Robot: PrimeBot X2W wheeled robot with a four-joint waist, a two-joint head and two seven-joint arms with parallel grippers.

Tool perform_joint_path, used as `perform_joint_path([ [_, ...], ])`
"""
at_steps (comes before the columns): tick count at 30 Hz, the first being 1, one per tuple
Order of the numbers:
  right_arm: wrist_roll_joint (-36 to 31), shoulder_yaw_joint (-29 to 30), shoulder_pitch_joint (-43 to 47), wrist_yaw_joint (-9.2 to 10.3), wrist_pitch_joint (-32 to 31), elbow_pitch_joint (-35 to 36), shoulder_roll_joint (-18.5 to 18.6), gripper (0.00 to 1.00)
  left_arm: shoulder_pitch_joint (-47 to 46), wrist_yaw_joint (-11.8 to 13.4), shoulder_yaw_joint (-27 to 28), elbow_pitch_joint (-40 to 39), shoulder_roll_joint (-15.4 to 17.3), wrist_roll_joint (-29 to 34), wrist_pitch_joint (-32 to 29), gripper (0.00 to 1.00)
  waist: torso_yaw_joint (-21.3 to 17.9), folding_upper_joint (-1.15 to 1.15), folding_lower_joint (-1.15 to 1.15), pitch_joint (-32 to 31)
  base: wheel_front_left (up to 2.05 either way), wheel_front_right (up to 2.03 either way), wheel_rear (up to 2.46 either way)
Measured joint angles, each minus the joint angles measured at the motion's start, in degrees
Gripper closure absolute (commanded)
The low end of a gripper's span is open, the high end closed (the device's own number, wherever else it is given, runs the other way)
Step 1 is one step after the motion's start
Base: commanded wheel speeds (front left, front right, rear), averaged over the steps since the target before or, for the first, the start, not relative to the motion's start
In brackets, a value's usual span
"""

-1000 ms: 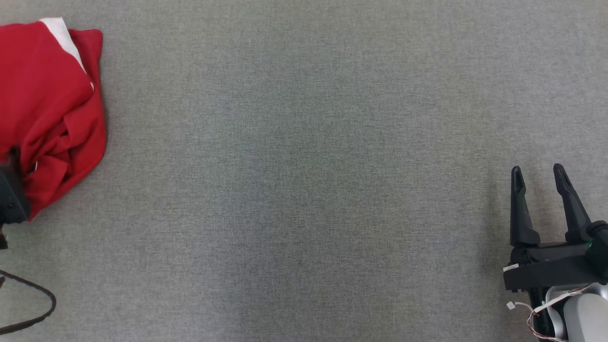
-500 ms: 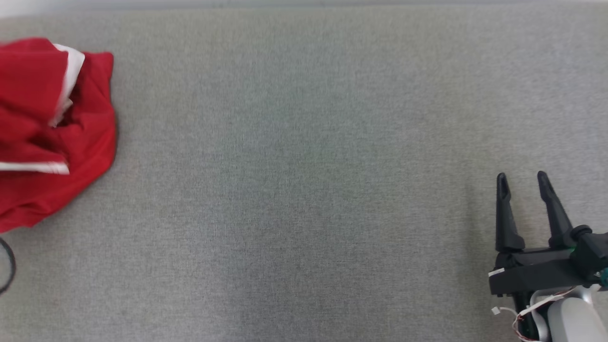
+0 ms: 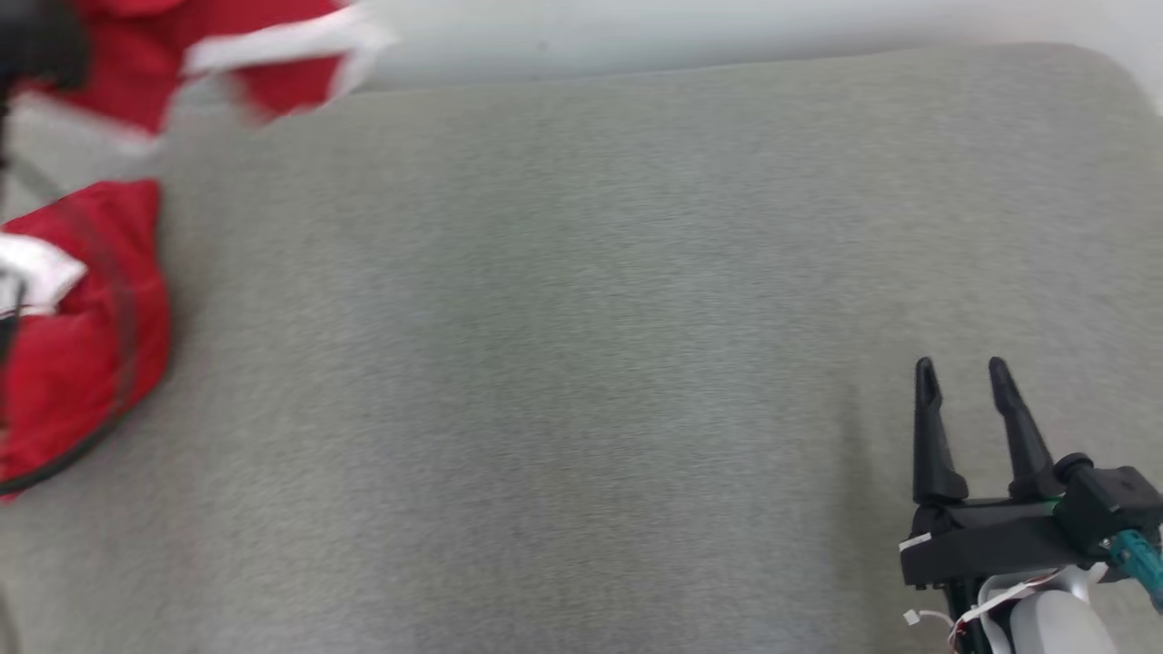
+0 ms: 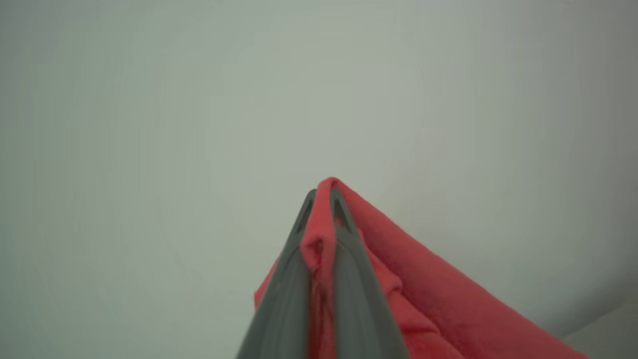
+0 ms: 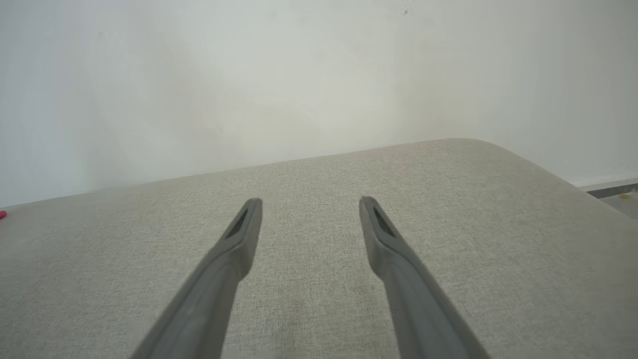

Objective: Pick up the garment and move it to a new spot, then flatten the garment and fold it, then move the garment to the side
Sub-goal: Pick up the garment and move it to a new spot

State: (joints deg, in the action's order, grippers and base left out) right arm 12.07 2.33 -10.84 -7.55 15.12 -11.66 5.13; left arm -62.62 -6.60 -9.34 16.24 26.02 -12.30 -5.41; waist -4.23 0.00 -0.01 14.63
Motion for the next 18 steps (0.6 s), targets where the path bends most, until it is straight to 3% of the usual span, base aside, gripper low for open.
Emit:
perform_joint_path([
  [9, 1.6, -1.1, 0.3, 0.00, 0.0, -0.9, -1.5, 0.00, -1.9, -0.5, -6.6, -2.2, -8.6, -2.0, 0.3, 1.00, -7.2, 0.00, 0.00, -0.7, 0.00, 0.00, 0.00],
  [18, 2.1, -0.7, 2.0, 0.00, 0.0, -1.5, -2.0, 0.00, 11.5, 1.8, -10.9, 2.1, -14.6, -3.6, 4.8, 1.00, -11.2, 0.00, 0.00, -1.0, 0.00, 0.00, 0.00],
])
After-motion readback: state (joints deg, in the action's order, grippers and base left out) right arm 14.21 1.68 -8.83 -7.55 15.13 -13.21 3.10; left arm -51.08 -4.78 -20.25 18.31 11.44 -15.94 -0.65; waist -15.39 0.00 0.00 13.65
